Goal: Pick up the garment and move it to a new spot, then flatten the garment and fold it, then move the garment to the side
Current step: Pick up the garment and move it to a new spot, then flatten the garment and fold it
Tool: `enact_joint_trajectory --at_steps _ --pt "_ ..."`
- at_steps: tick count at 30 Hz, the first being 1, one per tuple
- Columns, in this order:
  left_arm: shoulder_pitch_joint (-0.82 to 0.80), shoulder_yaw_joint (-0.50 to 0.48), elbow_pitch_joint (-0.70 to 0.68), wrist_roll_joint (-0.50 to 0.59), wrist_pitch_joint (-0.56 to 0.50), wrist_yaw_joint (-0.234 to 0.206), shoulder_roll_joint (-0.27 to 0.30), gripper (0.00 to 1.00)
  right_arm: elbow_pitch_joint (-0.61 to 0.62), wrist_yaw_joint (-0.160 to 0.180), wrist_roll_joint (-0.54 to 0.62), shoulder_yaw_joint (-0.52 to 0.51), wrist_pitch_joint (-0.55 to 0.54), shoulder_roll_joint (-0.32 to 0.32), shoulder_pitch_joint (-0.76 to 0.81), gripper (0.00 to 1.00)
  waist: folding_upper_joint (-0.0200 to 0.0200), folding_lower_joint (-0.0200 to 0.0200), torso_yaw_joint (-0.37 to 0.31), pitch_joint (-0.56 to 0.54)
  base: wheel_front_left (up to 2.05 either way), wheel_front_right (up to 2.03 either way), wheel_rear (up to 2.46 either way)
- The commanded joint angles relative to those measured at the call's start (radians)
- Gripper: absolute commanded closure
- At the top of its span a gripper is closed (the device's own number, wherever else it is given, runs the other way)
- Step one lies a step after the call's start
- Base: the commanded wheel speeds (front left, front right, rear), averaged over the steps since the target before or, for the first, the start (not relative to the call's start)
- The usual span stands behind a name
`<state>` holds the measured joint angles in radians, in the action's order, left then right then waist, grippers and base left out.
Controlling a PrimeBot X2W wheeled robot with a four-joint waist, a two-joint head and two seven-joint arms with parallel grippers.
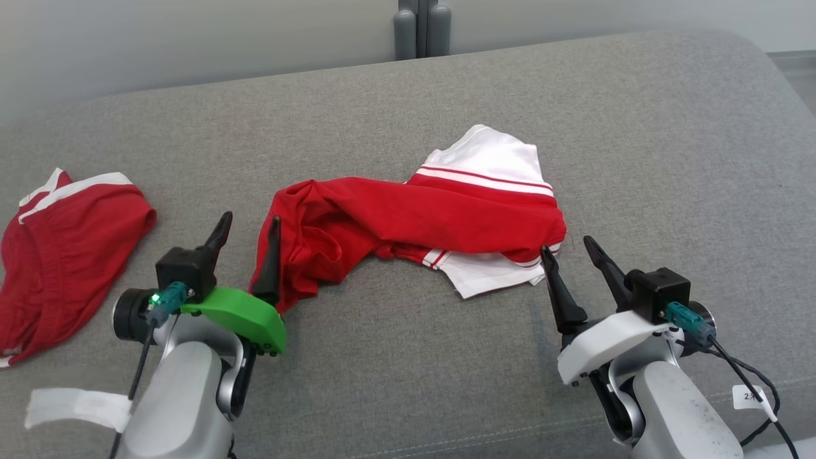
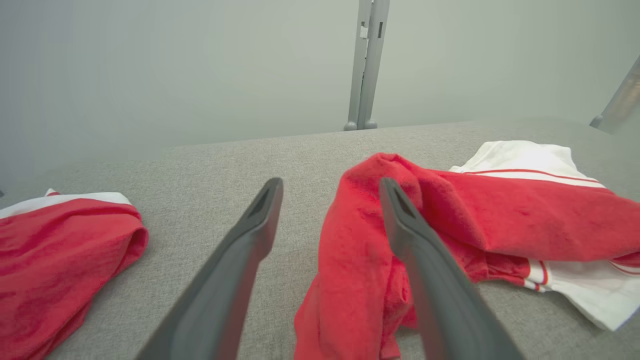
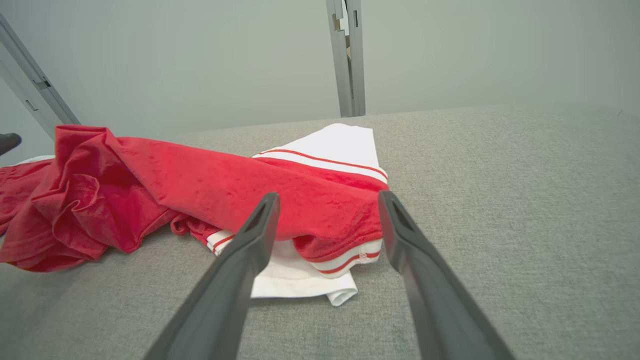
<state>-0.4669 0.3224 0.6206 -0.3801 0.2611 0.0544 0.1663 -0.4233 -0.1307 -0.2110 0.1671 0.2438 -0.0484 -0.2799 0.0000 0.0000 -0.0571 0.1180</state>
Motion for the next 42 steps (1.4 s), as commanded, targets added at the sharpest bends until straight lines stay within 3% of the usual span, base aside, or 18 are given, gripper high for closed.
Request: enact_joint_trajectory --at_steps 1,12,22,36,37,38,40,42 --pt "0.032 -0.005 -0.028 0.02 0.003 -0.008 -0.011 0.0 0.001 0.0 -0.006 -0.003 0.005 -0.004 0.01 0.0 0.0 0.0 0.007 -0.002 0.0 0.0 0.0" --pt "0.153 0.016 -0.144 0.097 0.003 -0.011 -0.058 0.0 0.003 0.0 -0.009 -0.003 0.008 -0.004 0.006 0.0 0.0 0.0 0.014 0.004 0.0 0.0 0.0" --pt "0.134 0.047 -0.062 0.117 0.003 0.01 -0.081 0.0 -0.007 0.0 -0.013 0.004 0.012 -0.004 -0.009 0.0 0.0 0.0 -0.002 0.008 0.0 0.0 0.0" --pt "0.044 -0.046 0.114 0.109 0.003 -0.005 -0.063 0.0 -0.013 0.0 -0.007 0.011 0.015 -0.004 -0.017 0.0 0.0 0.0 -0.049 0.019 0.0 0.0 0.0" --pt "0.033 -0.049 0.144 0.113 0.003 0.001 -0.061 0.24 -0.012 0.0 -0.006 0.01 0.015 -0.004 -0.017 0.0 0.0 0.0 -0.051 0.021 0.0 0.0 0.0" --pt "0.027 -0.049 0.158 0.114 0.003 0.005 -0.061 0.54 -0.012 0.0 -0.005 0.009 0.015 -0.004 -0.017 0.0 0.0 0.0 -0.052 0.021 0.0 0.0 0.0" --pt "0.021 -0.053 0.182 0.116 0.003 0.008 -0.063 1.0 -0.011 0.0 -0.003 0.008 0.015 -0.004 -0.016 0.0 0.0 0.0 -0.051 0.021 0.0 0.0 0.0" --pt "0.018 -0.06 0.194 0.116 0.003 0.01 -0.064 1.0 -0.01 0.0 -0.003 0.008 0.016 -0.004 -0.015 0.0 0.0 0.0 -0.048 0.021 0.0 0.0 0.0"
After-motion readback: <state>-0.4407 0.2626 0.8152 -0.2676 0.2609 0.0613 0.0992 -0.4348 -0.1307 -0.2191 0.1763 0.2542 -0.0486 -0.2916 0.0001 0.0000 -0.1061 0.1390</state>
